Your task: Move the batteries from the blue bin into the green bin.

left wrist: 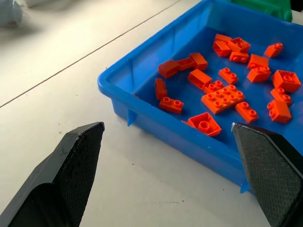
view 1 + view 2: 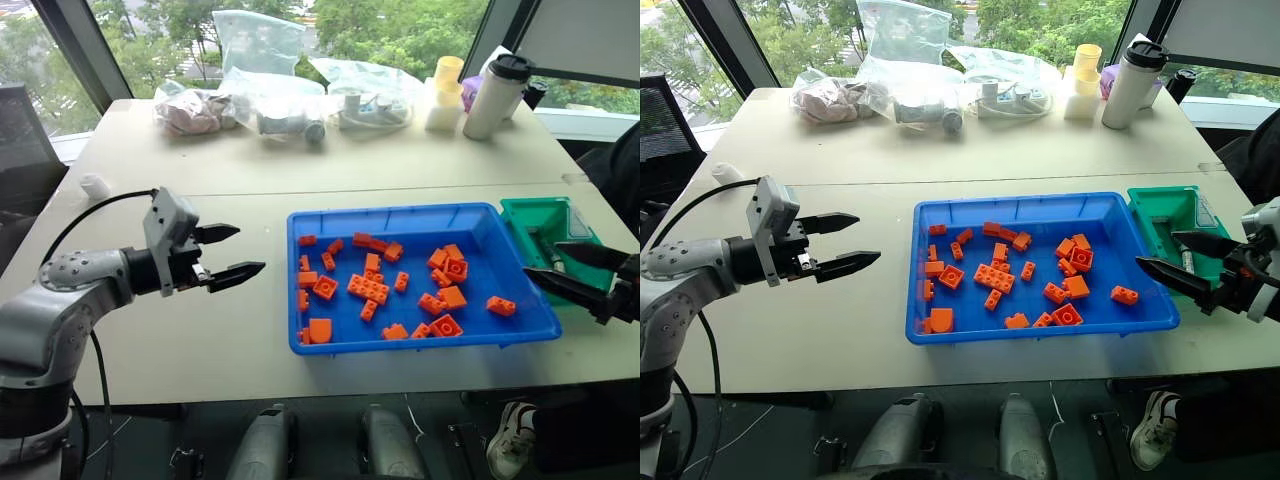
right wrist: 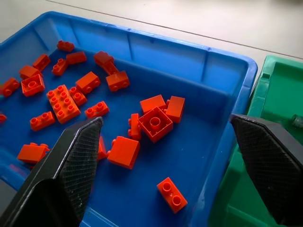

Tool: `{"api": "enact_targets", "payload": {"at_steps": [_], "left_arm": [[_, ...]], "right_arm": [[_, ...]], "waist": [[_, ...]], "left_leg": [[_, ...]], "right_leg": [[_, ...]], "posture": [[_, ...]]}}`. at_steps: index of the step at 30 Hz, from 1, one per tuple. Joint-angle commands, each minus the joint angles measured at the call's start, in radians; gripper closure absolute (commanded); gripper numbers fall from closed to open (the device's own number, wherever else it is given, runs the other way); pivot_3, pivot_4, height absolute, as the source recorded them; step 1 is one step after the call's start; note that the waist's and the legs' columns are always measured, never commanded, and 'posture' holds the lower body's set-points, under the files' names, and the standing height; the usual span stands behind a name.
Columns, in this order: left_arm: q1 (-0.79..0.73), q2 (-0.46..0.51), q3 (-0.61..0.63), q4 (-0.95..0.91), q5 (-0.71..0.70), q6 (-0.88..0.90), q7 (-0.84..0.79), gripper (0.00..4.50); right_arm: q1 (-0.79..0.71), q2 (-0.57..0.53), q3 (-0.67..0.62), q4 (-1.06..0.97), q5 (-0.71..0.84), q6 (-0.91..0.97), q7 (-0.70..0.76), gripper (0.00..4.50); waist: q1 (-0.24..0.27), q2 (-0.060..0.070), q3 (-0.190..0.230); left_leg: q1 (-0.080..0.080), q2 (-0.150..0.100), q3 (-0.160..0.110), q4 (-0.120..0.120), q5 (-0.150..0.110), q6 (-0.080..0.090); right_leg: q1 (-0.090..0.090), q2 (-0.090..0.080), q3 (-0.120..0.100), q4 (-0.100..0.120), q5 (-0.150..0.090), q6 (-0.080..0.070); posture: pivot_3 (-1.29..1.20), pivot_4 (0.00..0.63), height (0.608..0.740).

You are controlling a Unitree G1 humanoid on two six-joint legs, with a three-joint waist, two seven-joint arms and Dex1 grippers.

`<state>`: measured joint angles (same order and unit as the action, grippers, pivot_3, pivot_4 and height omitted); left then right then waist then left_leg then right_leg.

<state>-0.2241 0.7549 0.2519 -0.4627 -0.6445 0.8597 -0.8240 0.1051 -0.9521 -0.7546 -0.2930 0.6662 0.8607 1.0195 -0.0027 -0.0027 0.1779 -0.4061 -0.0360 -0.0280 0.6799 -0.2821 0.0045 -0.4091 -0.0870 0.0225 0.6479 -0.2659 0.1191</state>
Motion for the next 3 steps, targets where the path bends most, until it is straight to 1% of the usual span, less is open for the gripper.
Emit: {"api": "enact_targets", "payload": {"at_steps": [1,3], "left_arm": [[0.016,-0.016,0.049,-0.037,-0.029,-0.001,0.054,0.0],[0.017,-0.02,0.057,-0.037,-0.04,-0.002,0.068,0.0]], "right_arm": [[-0.015,-0.023,0.008,0.023,-0.009,-0.047,0.004,0.05],[-0.027,-0.026,0.019,0.031,-0.009,-0.056,-0.001,0.05]], "waist": [[0.001,0.0,0.0],[0.003,0.0,0.0]], "left_leg": [[0.0,0.0,0.0,0.0,0.0,0.0],[0.0,0.0,0.0,0.0,0.0,0.0]], "right_leg": [[0.0,0.0,0.0,0.0,0.0,0.0],[0.0,0.0,0.0,0.0,0.0,0.0]], "posture": [[0.0,0.15,0.74],[0.0,0.15,0.74]]}}
